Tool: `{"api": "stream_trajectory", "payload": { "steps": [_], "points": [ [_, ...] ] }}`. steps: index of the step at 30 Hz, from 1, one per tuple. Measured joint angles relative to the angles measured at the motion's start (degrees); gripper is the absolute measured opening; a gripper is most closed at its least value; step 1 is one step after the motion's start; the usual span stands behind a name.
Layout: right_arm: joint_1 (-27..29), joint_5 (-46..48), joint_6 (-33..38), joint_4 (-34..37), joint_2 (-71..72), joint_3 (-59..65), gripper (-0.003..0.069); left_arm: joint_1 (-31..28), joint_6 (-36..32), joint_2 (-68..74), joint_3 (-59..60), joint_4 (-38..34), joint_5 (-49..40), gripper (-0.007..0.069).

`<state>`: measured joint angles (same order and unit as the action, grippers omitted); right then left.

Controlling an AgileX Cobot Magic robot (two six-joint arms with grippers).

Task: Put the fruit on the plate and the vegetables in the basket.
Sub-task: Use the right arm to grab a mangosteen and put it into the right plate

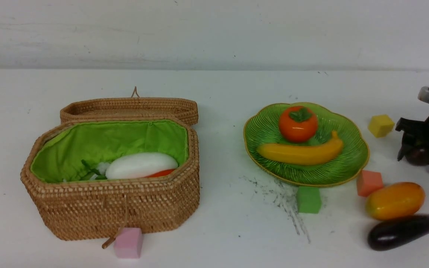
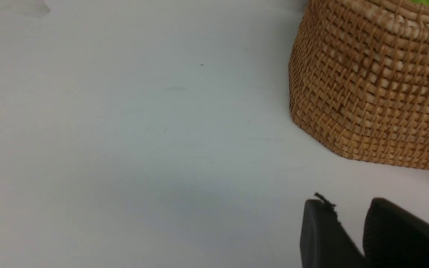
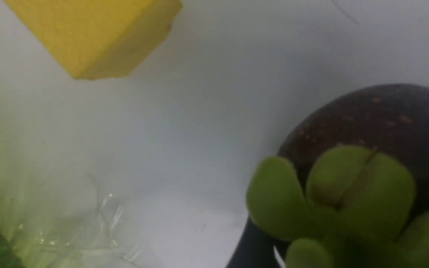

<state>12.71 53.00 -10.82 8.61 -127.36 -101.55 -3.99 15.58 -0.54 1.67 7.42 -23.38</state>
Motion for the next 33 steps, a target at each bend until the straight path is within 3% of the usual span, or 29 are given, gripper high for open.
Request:
{"api": "stream_trajectory", "payload": {
  "steps": [24,33],
  "points": [
    [-0.2,2.2,2.6,2.0,8.8,0.0,0.0556,0.0,0.0,0.0,0.0,0.0,0.0,0.0197],
    [-7.0,3.9,6.5,4.8,15.5,0.0,0.0556,0.0,0.0,0.0,0.0,0.0,0.0,0.0204]
  ]
}}
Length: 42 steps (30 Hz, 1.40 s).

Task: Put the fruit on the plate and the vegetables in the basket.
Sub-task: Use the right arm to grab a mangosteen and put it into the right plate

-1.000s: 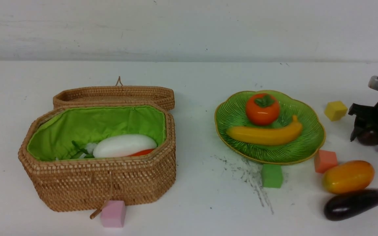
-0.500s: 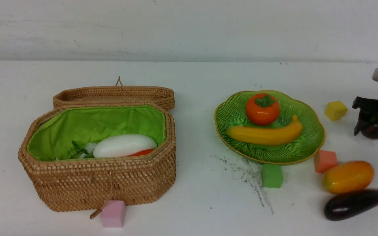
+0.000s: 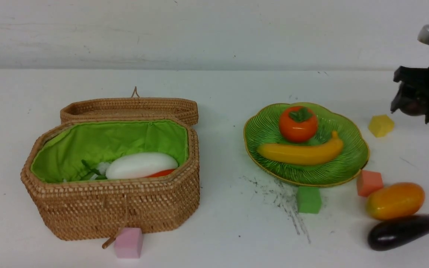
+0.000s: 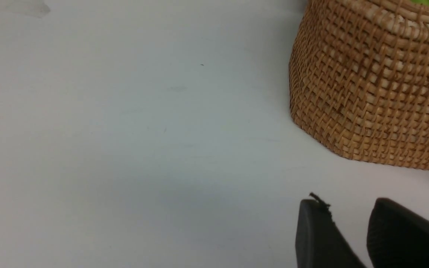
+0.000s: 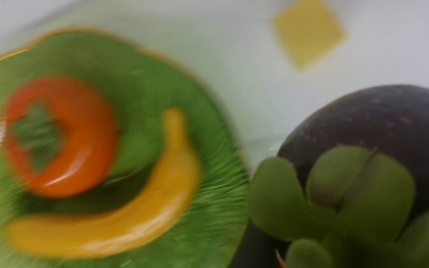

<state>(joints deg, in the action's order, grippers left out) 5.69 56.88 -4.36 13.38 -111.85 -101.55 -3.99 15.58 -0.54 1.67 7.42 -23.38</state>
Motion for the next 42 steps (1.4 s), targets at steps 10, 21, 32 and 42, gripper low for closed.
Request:
{"api": "stream_trajectory", "payload": {
  "steps": [10,21,32,42],
  "points": [
    [-13.9,-2.7,6.9,6.4,-0.6,0.0,0.0556,0.0,0.0,0.0,0.0,0.0,0.0,0.0216],
    [-14.4,-11.2,5.1,6.1,-7.7,0.0,0.0556,0.0,0.0,0.0,0.0,0.0,0.0,0.0225],
    [-12.9,-6.7,2.2,5.9,-9.7,0.0,0.0622,0.0,0.0,0.0,0.0,0.0,0.0,0.0237],
    [-12.9,-1.7,2.0,3.2,-9.7,-2.7,0.0667,0.0,0.0,0.0,0.0,0.0,0.0,0.0238]
  ]
}}
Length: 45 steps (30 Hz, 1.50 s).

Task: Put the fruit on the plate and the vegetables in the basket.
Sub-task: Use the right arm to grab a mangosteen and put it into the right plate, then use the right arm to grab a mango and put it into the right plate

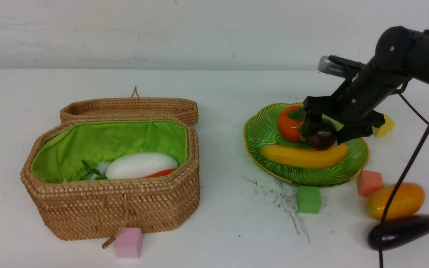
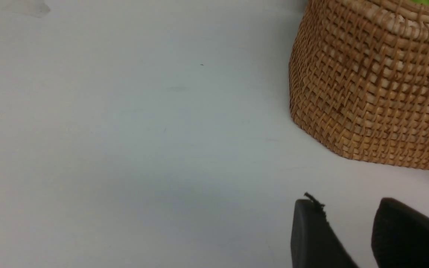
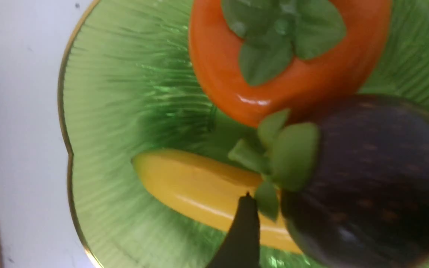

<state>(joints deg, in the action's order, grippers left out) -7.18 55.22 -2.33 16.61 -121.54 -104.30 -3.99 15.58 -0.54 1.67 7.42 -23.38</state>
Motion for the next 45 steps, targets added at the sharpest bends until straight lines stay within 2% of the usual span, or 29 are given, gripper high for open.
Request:
{"api": "stream_trajectory", "payload": {
  "steps": [6,8,13,19,22,27,34,39,45],
  "points": [
    [0.7,11.0,-5.8,-12.2,3.6,-6.7,0.0652,0.0,0.0,0.0,0.0,0.0,0.0,0.0238],
    [1.5,12.9,-6.9,-14.1,6.4,-7.3,0.0643,0.0,0.0,0.0,0.0,0.0,0.0,0.0238],
    [4.1,15.2,-10.7,-15.0,17.2,-6.1,0.0603,0.0,0.0,0.0,0.0,0.0,0.0,0.0238],
    [4.1,15.7,-13.1,-14.2,29.1,7.8,0.0576,0.0,0.0,0.0,0.0,0.0,0.0,0.0238],
    [4.1,12.7,-17.0,-13.9,34.5,19.1,0.0573,0.0,0.0,0.0,0.0,0.0,0.0,0.0238],
    [4.5,3.4,-32.0,-14.2,36.8,35.2,0.0573,0.0,0.0,0.0,0.0,0.0,0.0,0.0238],
    [4.5,-12.5,-50.9,-14.3,33.1,44.9,0.0573,0.0,0.0,0.0,0.0,0.0,0.0,0.0238],
    [4.5,-18.6,-56.1,-15.4,29.8,45.1,0.0573,0.0,0.0,0.0,0.0,0.0,0.0,0.0238],
    [4.5,-20.4,-57.5,-15.6,25.8,45.1,0.0573,0.0,0.0,0.0,0.0,0.0,0.0,0.0238]
  ]
}}
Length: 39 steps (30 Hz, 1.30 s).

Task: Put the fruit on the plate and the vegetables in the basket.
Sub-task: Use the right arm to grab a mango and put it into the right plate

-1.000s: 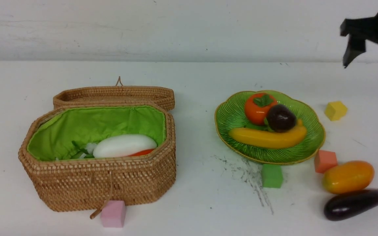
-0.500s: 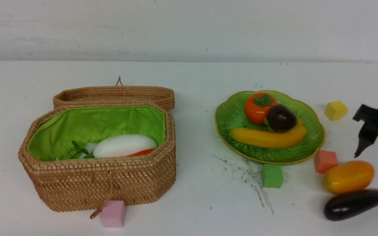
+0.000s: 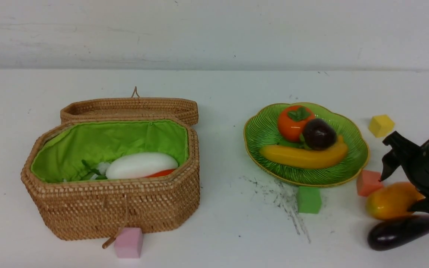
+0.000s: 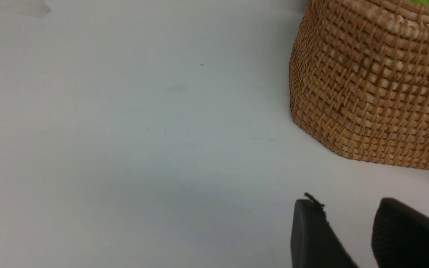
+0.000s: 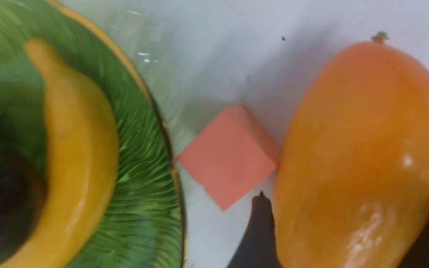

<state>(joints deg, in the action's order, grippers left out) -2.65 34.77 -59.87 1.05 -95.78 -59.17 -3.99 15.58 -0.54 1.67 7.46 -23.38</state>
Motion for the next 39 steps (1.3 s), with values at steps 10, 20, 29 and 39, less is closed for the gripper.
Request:
{"api": "stream_trajectory", "payload": {
  "steps": [10,20,29,39],
  "points": [
    [0.0,0.8,0.0,-1.7,-3.8,-0.2,0.0526,0.0,0.0,0.0,0.0,0.0,0.0,0.0238],
    [0.0,0.4,0.7,-2.3,-3.8,-0.3,0.0524,0.0,0.0,0.0,0.0,0.0,0.0,0.0238],
    [0.0,0.6,0.7,-2.7,-1.5,0.0,0.0524,0.0,0.0,0.0,0.0,0.0,0.0,0.0238],
    [0.0,0.7,0.9,-2.7,4.0,0.0,0.0524,0.0,0.0,0.0,0.0,0.0,0.0,0.0238]
  ]
}}
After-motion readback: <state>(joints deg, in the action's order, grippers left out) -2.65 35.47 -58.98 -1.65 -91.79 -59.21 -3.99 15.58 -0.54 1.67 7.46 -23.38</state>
